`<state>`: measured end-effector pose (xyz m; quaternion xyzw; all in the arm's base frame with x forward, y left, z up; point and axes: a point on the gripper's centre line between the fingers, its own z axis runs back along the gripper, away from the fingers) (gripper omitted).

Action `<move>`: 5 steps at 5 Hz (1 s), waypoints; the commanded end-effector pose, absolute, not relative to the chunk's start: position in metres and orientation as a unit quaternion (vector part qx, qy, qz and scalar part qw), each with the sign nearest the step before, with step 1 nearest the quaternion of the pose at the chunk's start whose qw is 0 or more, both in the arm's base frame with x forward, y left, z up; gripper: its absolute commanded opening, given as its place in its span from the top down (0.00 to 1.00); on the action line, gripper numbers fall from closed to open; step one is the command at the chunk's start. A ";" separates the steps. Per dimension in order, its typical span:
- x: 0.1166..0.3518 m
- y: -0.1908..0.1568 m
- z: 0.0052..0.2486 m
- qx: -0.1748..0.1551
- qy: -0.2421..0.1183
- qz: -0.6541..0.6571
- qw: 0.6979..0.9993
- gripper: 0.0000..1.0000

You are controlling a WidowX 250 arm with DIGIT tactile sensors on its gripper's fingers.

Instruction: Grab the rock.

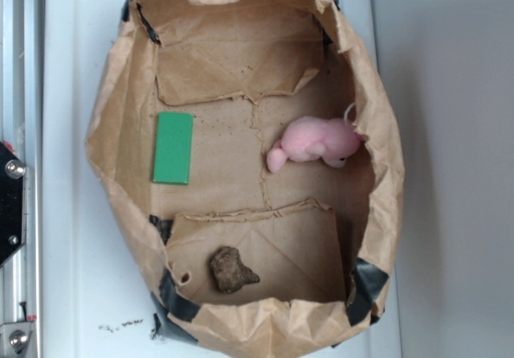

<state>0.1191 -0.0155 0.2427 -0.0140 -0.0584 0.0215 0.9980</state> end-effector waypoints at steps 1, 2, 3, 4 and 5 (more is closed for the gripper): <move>0.119 -0.016 0.243 -0.014 -0.058 0.021 0.998 0.00; 0.169 0.002 0.233 -0.010 -0.091 0.001 0.996 0.00; 0.220 0.012 0.226 -0.017 -0.112 -0.031 0.993 0.00; 0.271 0.020 0.212 -0.027 -0.118 -0.068 0.990 0.00; 0.305 0.028 0.183 -0.025 -0.103 -0.087 0.991 0.00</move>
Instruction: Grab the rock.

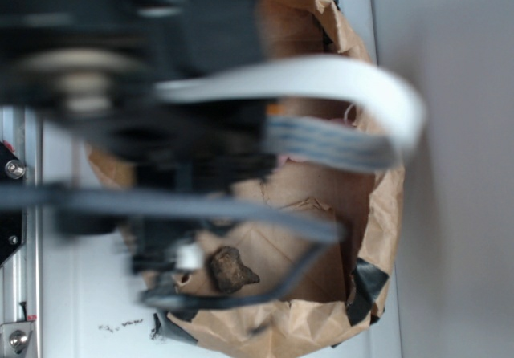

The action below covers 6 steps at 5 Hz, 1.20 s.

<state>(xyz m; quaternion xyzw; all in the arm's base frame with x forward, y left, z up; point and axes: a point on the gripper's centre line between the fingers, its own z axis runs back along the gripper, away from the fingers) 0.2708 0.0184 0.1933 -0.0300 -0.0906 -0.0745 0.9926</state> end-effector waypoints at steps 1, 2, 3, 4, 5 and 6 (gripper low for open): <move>0.312 0.021 0.160 -0.020 -0.098 -0.101 0.990 0.00; 0.302 0.004 0.135 -0.019 -0.105 -0.150 0.983 0.00; 0.286 -0.007 0.118 0.000 -0.109 -0.182 0.977 0.00; 0.286 -0.007 0.118 0.000 -0.109 -0.182 0.977 0.00; 0.286 -0.007 0.118 0.000 -0.109 -0.182 0.977 0.00; 0.286 -0.007 0.118 0.000 -0.109 -0.182 0.977 0.00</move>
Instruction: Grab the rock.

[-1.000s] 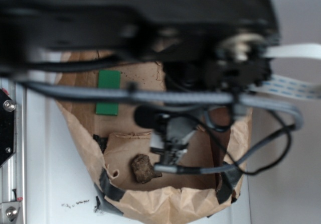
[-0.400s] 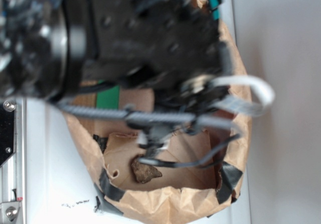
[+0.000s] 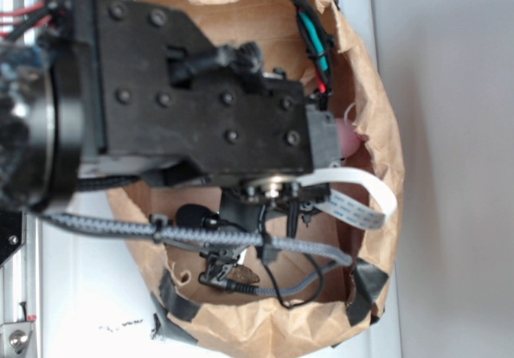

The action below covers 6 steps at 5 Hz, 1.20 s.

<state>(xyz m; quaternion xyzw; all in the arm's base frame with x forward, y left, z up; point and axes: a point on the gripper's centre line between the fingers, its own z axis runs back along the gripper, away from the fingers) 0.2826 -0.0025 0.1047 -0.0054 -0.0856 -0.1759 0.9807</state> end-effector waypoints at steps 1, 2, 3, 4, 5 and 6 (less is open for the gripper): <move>0.295 -0.022 0.080 0.059 -0.123 -0.217 0.967 0.00; 0.305 -0.029 0.052 0.084 -0.132 -0.254 0.954 0.00; 0.287 -0.041 0.066 0.015 -0.157 -0.355 0.921 0.00; 0.272 -0.038 0.085 -0.047 -0.140 -0.418 0.897 0.00; 0.266 -0.029 0.104 -0.106 -0.148 -0.444 0.877 0.00; 0.272 -0.033 0.092 -0.097 -0.138 -0.449 0.878 0.00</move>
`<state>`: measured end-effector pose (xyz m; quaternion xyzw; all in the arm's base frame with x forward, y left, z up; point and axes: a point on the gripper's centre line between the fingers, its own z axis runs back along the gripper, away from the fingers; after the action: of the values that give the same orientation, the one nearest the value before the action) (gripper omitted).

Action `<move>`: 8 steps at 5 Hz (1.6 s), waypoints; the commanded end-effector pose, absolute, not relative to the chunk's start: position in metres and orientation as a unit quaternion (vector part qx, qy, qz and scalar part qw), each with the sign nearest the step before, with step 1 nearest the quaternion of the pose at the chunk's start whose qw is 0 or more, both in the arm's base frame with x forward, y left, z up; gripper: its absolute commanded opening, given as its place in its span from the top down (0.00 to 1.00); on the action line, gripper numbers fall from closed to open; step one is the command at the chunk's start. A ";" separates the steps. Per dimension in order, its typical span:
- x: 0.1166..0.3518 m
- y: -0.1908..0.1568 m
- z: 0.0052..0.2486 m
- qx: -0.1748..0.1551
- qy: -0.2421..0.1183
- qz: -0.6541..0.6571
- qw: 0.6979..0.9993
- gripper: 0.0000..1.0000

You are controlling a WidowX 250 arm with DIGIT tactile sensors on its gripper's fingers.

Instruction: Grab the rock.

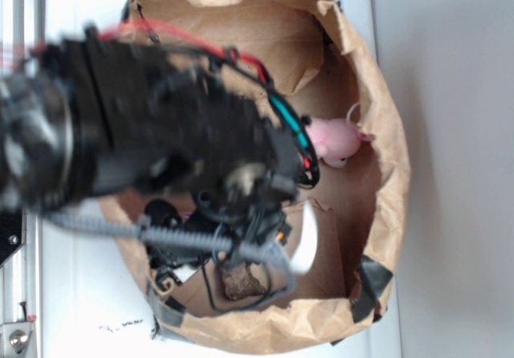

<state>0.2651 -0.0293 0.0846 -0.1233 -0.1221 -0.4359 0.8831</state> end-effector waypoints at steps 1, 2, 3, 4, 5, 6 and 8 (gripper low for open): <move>0.274 -0.043 0.079 -0.086 -0.138 -0.457 0.875 0.00; 0.271 -0.056 0.071 -0.086 -0.135 -0.464 0.871 0.00; 0.265 -0.071 0.078 -0.118 -0.132 -0.473 0.863 0.00; 0.260 -0.087 0.081 -0.138 -0.132 -0.489 0.851 0.00; 0.262 -0.097 0.056 -0.132 -0.126 -0.497 0.849 0.00; 0.264 -0.103 0.039 -0.126 -0.116 -0.501 0.848 0.00; 0.276 -0.099 0.032 -0.123 -0.106 -0.502 0.850 0.00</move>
<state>0.2798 -0.0956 0.0283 -0.1265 -0.1050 -0.4950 0.8532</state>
